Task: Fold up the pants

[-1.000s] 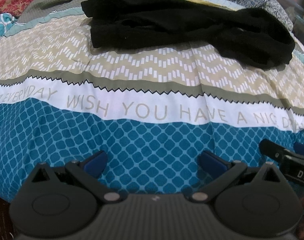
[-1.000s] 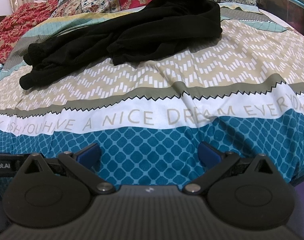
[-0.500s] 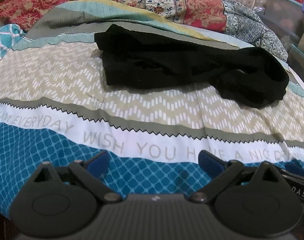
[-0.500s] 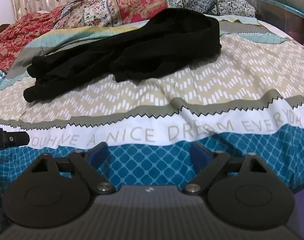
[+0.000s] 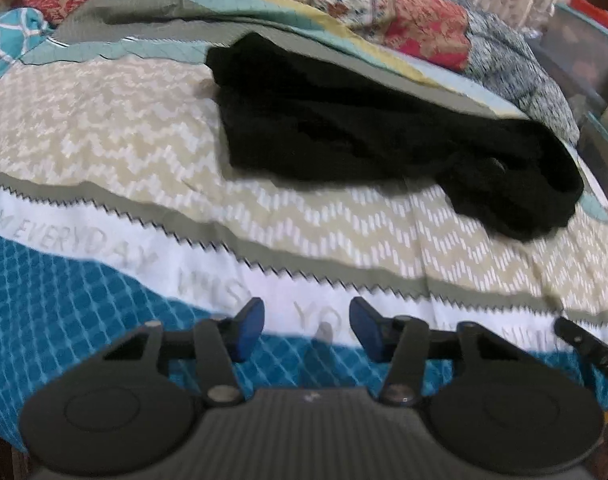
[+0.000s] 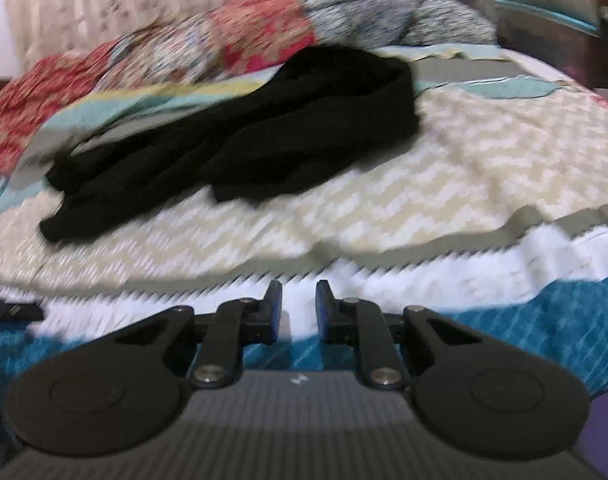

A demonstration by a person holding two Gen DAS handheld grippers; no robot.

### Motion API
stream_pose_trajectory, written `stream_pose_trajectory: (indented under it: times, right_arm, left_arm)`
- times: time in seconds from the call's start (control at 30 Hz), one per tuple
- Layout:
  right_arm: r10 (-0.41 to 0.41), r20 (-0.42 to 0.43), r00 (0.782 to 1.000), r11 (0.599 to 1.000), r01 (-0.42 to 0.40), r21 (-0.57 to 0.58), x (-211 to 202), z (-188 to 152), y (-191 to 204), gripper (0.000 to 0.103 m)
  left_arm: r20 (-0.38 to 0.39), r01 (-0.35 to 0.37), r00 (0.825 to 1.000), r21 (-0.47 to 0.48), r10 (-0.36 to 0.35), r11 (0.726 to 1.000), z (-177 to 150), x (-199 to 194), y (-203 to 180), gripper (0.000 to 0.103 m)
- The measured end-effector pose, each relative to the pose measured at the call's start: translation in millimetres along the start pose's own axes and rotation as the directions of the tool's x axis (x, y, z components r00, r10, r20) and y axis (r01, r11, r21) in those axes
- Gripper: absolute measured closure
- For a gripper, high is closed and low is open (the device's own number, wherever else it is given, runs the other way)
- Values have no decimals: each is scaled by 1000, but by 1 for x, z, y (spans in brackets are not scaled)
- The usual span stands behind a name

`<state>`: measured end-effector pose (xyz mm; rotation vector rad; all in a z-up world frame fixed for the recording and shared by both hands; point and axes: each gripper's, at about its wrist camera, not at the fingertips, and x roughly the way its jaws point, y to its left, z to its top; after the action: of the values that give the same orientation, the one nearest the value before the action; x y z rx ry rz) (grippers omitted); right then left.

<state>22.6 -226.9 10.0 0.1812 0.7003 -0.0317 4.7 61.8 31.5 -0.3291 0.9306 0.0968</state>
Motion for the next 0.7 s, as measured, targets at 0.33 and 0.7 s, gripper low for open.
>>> stream_pose_trajectory:
  times: [0.33,0.7]
  right_arm:
    - [-26,21,999,989,22,144,17,41,-47,73]
    - [126,-27,992,971,-118,207,60,58,-38,45]
  left_arm:
    - [50,-16,999,-62,19,998,49,13,30,51]
    - [6,-7,1000,-148,8,989,96,90,25,24]
